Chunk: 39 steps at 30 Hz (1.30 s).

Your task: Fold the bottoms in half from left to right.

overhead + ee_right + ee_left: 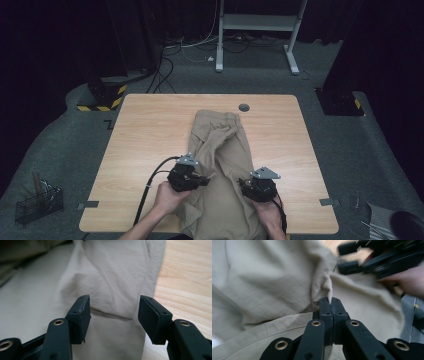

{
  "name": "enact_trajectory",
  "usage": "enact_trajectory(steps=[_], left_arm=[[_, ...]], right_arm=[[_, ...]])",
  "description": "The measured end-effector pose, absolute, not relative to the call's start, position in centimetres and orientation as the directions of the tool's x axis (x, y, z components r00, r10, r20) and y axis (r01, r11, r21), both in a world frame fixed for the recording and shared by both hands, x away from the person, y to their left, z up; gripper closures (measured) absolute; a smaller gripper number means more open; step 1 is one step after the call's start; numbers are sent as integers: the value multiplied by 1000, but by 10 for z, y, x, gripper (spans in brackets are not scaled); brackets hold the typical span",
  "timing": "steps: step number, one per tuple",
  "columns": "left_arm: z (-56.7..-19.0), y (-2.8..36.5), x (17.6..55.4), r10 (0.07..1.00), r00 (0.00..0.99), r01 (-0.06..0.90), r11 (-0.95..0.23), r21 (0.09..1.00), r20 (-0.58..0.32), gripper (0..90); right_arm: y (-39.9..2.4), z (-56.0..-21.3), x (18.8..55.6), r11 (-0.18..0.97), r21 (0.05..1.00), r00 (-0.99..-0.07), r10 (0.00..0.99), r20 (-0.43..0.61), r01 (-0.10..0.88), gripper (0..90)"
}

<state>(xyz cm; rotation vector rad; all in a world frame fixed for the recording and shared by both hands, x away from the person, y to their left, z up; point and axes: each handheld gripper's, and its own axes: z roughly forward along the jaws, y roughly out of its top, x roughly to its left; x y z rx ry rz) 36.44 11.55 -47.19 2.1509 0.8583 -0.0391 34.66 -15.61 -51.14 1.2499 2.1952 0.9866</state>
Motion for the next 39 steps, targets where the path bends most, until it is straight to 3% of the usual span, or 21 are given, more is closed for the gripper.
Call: enact_trajectory(steps=[6,9,15,20,26,29,39], left_arm=[[-506,109,383,660,718,628,-477,615,-222,893],[-508,114,392,680,692,651,-444,615,-242,893],[-504,118,418,719,685,626,-493,604,-122,894],[-498,137,440,776,613,677,-419,606,-149,894],[-460,122,409,702,702,567,-450,690,-120,894],[-450,112,397,665,730,547,-430,718,-158,894],[-464,58,386,553,814,511,-541,667,-175,860]], right_arm=[[-161,-510,331,383,738,-542,840,-28,555,433],[-157,-518,334,404,713,-548,836,-34,573,430],[-136,-521,367,395,711,-549,836,-16,582,430],[-124,-524,387,367,735,-524,852,-20,570,429],[-120,-524,387,352,734,-501,865,-18,581,424],[-120,-524,388,353,735,-501,865,-21,579,422],[-120,-524,388,346,734,-496,868,-15,584,417]])
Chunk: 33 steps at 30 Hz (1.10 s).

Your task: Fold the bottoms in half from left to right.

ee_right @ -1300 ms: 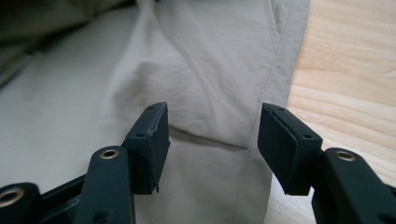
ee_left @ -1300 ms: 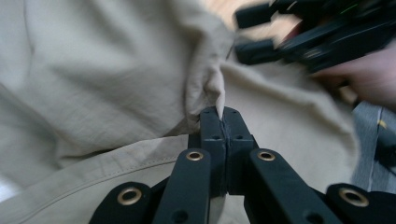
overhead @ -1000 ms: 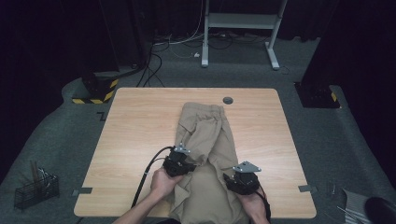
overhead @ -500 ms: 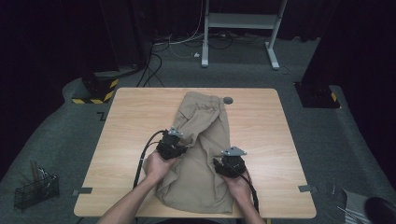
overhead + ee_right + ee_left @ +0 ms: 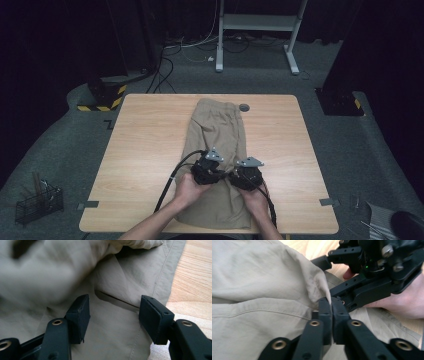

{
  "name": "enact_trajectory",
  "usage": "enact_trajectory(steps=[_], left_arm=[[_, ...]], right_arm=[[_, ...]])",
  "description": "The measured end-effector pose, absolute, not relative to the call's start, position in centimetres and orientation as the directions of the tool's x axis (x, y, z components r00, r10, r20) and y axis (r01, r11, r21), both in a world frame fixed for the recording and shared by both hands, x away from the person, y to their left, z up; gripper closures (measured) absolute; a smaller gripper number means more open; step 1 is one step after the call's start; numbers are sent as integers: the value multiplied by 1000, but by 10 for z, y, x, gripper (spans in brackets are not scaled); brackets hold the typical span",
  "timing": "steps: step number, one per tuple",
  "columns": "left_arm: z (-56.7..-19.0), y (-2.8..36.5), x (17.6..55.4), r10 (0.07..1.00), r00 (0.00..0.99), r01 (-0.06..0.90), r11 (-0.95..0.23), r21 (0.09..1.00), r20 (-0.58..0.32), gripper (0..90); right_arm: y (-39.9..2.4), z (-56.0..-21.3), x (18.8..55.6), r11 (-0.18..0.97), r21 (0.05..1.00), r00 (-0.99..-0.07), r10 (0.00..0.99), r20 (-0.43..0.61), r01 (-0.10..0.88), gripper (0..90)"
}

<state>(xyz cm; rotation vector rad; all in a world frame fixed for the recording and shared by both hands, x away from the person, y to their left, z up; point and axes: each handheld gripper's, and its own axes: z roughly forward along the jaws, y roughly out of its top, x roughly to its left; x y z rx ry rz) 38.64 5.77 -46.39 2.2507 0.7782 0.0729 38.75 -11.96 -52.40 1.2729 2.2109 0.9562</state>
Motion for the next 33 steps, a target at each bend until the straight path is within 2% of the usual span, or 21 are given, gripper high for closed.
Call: enact_trajectory(steps=[2,5,10,14,18,22,27,33], left_arm=[[-464,59,384,556,810,517,-527,674,-186,764],[-456,70,373,584,799,499,-511,700,-144,616],[-440,110,364,675,729,516,-433,740,-114,469],[-449,138,356,733,675,541,-422,727,-77,396],[-469,156,346,772,628,590,-392,706,-96,360],[-489,162,344,786,604,630,-370,682,-131,373],[-510,159,357,807,581,653,-384,653,-106,410],[-514,155,384,825,565,613,-398,683,-27,454]], right_arm=[[-120,-524,387,349,734,-500,866,-15,582,415],[-123,-524,385,351,734,-503,864,-15,581,408],[-131,-512,375,347,722,-520,854,21,599,400],[-139,-499,359,339,746,-539,842,31,573,415],[-140,-501,345,355,742,-564,825,37,568,431],[-134,-511,338,388,719,-583,812,29,577,443],[-126,-520,345,416,706,-574,819,-16,573,437],[-123,-524,369,389,736,-558,829,-18,554,439]])
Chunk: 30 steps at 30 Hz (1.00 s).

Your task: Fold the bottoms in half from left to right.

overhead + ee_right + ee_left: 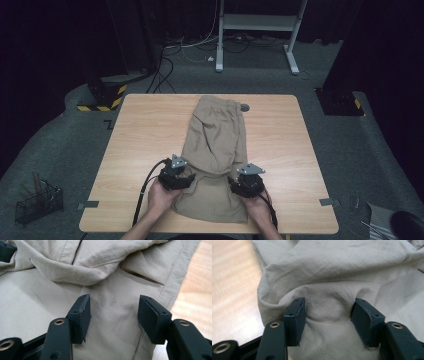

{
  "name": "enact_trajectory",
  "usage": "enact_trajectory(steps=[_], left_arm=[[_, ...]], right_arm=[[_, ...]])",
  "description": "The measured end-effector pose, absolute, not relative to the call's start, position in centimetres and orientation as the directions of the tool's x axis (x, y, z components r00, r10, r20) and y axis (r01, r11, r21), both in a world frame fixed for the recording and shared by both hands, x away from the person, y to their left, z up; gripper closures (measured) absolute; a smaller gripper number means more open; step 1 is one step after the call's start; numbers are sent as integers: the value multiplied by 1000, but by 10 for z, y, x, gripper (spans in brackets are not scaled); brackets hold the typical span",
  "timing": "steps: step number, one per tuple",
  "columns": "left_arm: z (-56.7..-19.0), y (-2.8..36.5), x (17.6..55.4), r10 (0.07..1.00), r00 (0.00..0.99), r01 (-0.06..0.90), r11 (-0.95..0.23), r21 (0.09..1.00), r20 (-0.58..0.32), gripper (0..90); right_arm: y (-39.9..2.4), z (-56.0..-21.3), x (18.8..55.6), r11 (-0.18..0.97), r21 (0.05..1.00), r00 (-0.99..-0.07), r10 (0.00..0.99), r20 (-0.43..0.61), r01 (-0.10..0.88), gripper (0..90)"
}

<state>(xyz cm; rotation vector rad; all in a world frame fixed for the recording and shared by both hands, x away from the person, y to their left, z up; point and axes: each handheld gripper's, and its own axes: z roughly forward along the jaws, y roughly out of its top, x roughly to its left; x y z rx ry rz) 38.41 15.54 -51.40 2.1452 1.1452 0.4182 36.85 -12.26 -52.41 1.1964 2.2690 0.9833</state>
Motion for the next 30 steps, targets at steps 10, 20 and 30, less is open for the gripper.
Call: enact_trajectory(steps=[10,20,30], left_arm=[[-489,166,388,806,589,575,-366,732,-60,830],[-480,140,340,631,772,488,-512,707,-76,812],[-451,158,340,666,739,477,-414,775,-99,525]], right_arm=[[-119,-524,392,374,736,-538,843,-17,564,439],[-119,-524,391,372,736,-533,846,-17,566,439],[-123,-522,383,379,724,-536,844,-14,577,436]])
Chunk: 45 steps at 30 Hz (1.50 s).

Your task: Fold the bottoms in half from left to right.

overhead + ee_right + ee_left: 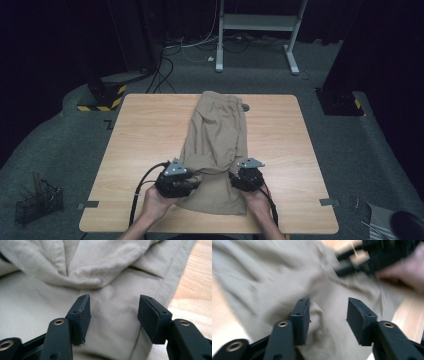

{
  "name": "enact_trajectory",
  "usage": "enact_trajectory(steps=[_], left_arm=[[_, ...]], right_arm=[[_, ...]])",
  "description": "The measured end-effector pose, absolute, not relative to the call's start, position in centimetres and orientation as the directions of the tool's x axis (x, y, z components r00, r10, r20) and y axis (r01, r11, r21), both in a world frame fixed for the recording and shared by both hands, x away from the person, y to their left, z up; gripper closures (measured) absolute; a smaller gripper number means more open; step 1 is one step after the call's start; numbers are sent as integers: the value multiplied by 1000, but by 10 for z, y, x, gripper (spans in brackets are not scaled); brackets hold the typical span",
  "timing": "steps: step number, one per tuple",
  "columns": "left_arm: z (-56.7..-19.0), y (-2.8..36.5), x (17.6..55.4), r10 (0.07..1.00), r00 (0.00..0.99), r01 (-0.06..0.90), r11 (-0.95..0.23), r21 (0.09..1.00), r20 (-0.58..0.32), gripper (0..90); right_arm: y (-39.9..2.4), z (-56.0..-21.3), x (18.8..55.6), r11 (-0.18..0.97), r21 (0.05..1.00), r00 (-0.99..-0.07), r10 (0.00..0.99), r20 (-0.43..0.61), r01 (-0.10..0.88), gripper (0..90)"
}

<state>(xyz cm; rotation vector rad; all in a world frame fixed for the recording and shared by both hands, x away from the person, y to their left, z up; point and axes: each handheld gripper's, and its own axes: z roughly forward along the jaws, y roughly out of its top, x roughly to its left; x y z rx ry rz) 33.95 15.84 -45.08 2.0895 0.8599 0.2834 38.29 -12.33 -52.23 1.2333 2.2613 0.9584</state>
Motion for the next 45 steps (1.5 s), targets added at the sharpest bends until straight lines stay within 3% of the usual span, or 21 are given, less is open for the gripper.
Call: enact_trajectory(steps=[6,10,14,19,22,25,30,36,40,45], left_arm=[[-449,178,374,766,628,586,-349,732,-137,432],[-468,173,388,767,613,651,-352,673,-192,417],[-493,155,399,764,631,668,-448,594,-134,534],[-503,156,419,800,579,700,-391,597,-155,680],[-499,155,428,809,574,693,-401,599,-122,759],[-483,159,421,808,578,647,-370,666,-113,825],[-452,148,374,702,712,457,-448,768,-15,838],[-475,116,340,553,832,385,-619,684,32,776],[-490,111,338,552,834,420,-622,661,-10,704],[-479,121,333,578,816,421,-585,693,-8,501]], right_arm=[[-129,-517,368,388,697,-535,845,-7,603,435],[-138,-512,354,346,711,-533,845,47,612,441],[-137,-517,343,385,692,-553,833,26,611,447],[-134,-520,347,402,714,-552,834,-26,574,462],[-135,-524,358,373,738,-536,844,-18,562,469],[-135,-524,366,366,739,-525,851,-19,566,469],[-134,-524,366,362,739,-518,855,-20,569,469],[-135,-523,361,367,732,-520,854,-19,575,465],[-142,-521,355,372,721,-524,852,-14,584,453],[-152,-509,351,345,714,-516,856,28,609,431]])
